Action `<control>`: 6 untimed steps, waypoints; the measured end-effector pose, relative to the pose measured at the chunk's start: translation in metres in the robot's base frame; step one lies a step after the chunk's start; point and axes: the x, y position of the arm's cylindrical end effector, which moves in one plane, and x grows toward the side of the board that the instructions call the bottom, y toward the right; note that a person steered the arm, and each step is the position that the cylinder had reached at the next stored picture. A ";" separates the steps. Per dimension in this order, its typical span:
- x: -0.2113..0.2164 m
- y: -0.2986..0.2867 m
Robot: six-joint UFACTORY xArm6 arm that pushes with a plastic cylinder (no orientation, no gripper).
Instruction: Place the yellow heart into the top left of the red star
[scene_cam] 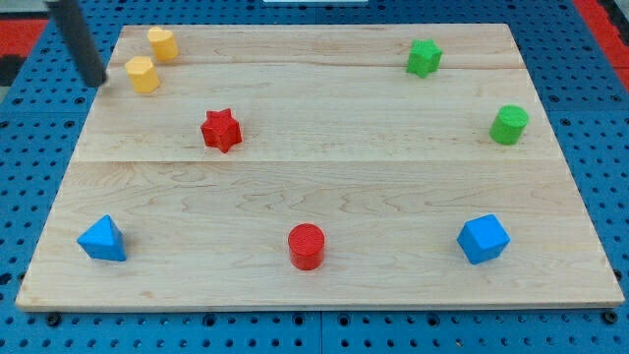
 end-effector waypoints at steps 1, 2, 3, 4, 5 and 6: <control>-0.048 0.031; -0.108 0.069; -0.112 0.087; -0.062 0.108; -0.035 0.139; 0.010 0.149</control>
